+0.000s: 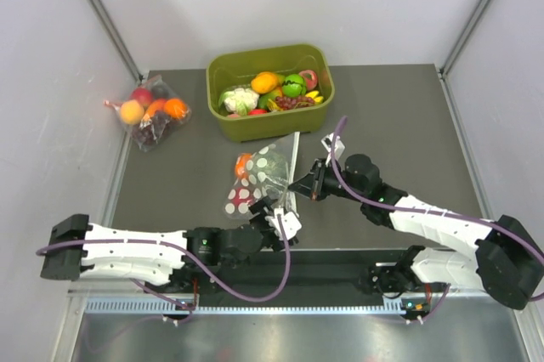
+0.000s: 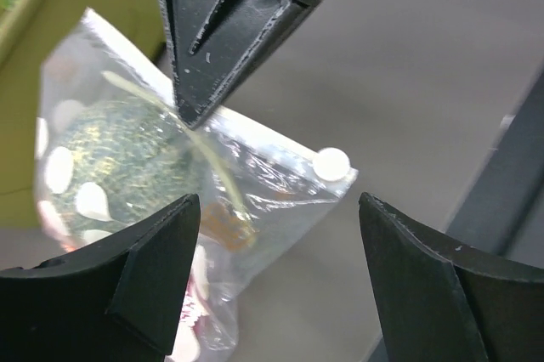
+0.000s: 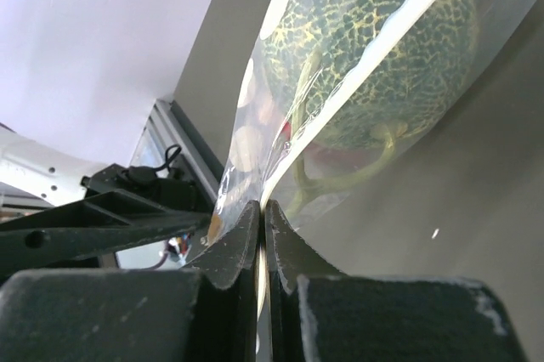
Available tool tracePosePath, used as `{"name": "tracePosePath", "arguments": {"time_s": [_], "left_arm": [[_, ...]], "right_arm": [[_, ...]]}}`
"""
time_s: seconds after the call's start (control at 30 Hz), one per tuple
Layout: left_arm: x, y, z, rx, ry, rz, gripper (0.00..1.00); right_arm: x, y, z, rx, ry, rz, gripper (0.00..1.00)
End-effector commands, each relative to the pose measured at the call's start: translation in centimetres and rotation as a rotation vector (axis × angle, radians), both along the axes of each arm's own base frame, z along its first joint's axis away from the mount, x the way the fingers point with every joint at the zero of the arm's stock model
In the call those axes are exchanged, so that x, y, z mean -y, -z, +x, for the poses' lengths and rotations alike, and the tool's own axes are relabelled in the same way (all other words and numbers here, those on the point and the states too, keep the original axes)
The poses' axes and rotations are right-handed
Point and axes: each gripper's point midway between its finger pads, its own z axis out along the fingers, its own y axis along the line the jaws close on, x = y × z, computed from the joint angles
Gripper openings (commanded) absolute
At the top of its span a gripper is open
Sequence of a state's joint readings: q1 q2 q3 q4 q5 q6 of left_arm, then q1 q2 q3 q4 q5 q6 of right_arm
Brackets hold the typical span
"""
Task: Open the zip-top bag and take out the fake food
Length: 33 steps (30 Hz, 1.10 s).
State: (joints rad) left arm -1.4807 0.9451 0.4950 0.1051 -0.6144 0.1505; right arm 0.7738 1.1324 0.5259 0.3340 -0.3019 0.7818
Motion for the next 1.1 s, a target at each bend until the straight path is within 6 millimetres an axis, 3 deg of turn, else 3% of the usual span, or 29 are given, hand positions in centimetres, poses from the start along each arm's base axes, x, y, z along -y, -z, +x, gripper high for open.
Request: {"name": "tracePosePath", "arguments": {"time_s": [0.0, 0.23, 0.3, 0.33, 0.53, 0.57, 0.6, 0.63, 0.67, 0.77, 0.93, 1.0, 1.07], "left_arm": [[-0.6, -2.1, 1.8, 0.142, -0.133, -0.033, 0.80], [0.2, -1.4, 2.5, 0.210, -0.163, 0.034, 0.77], [0.2, -1.5, 2.5, 0.218, -0.166, 0.026, 0.59], [0.1, -1.6, 2.6, 0.220, -0.169, 0.022, 0.37], [-0.5, -1.8, 2.5, 0.223, -0.153, 0.014, 0.08], [-0.5, -1.9, 2.5, 0.218, -0.149, 0.007, 0.03], [-0.5, -2.1, 2.4, 0.215, -0.142, -0.001, 0.01], [-0.4, -2.4, 2.2, 0.208, -0.123, -0.015, 0.00], [-0.4, -2.7, 2.2, 0.201, -0.120, -0.025, 0.00], [-0.3, -3.5, 1.7, 0.165, -0.076, -0.042, 0.00], [-0.2, -6.5, 0.7, 0.064, 0.021, -0.129, 0.00], [0.1, -7.8, 0.9, -0.014, 0.088, -0.177, 0.00], [-0.2, -9.2, 1.8, -0.045, 0.080, -0.231, 0.00]], "right_arm": [[-0.9, -3.1, 0.6, 0.017, -0.015, 0.075, 0.00], [-0.8, -3.9, -0.1, 0.014, -0.031, 0.102, 0.00], [-0.8, -4.2, -0.2, 0.013, -0.033, 0.108, 0.00], [-0.7, -4.5, -0.2, 0.015, -0.033, 0.110, 0.00], [-0.3, -5.6, -0.4, 0.045, -0.031, 0.107, 0.00], [-0.2, -5.5, -0.5, 0.050, -0.033, 0.095, 0.04], [-0.1, -5.7, -0.5, 0.065, -0.035, 0.090, 0.20], [0.1, -6.0, -0.4, 0.097, -0.036, 0.076, 0.29], [0.4, -5.7, -0.2, 0.105, -0.023, 0.049, 0.49], [2.1, -7.3, 0.0, 0.230, 0.007, -0.021, 0.67], [5.3, -10.8, 0.0, 0.527, 0.018, -0.177, 0.72], [5.9, -12.9, -1.5, 0.672, -0.036, -0.172, 0.72], [5.7, -13.4, -3.0, 0.770, -0.117, -0.183, 0.71]]}}
